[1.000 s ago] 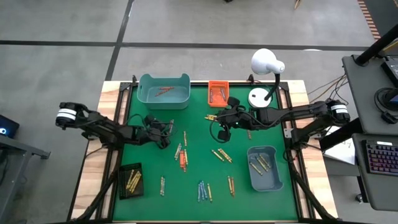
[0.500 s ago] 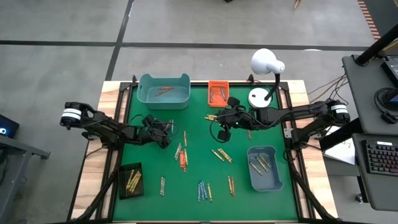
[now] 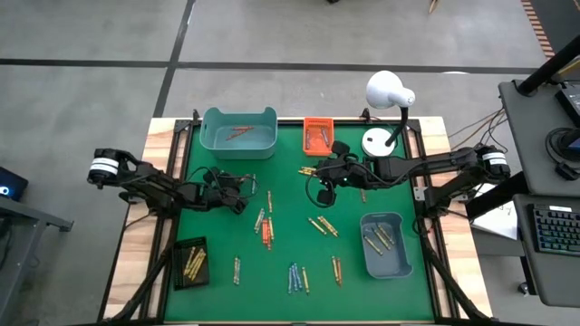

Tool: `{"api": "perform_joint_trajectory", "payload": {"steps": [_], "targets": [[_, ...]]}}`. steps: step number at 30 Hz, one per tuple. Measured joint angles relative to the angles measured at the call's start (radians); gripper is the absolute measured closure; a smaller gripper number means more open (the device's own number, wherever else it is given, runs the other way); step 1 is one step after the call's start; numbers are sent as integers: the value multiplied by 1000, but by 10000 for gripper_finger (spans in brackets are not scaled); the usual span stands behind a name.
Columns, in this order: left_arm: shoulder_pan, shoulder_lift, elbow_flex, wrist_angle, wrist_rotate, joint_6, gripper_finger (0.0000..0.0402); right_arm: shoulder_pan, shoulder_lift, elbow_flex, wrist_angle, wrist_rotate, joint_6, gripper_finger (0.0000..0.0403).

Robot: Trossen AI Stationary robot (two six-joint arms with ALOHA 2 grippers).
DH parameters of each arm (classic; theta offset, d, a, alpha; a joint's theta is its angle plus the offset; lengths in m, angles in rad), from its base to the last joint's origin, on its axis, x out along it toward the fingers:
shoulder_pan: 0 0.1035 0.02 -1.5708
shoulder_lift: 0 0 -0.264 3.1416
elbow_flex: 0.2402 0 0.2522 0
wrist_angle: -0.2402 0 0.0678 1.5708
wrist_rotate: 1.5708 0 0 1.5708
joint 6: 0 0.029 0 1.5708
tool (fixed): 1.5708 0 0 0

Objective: Sort crayons
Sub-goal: Put the orange crayon into the green bin

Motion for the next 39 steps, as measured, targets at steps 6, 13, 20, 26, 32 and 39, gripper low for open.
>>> {"api": "perform_joint_trajectory", "payload": {"steps": [6,13,20,26,32,39], "targets": [[0,-102,46,-140,102,-2,400,0,0,0,-22,-6,-3,346],[0,-273,253,-532,136,22,401,0,0,0,-109,-8,16,346],[82,-354,547,-743,241,263,401,-20,-2,-39,-94,-67,-131,346],[349,-331,713,-768,333,550,401,-172,-3,-43,-9,-207,-217,346],[716,-219,814,-767,616,726,401,-396,-3,-43,120,-345,-211,346],[951,-89,825,-795,898,761,402,-583,-3,-40,188,-494,-86,346]]}}
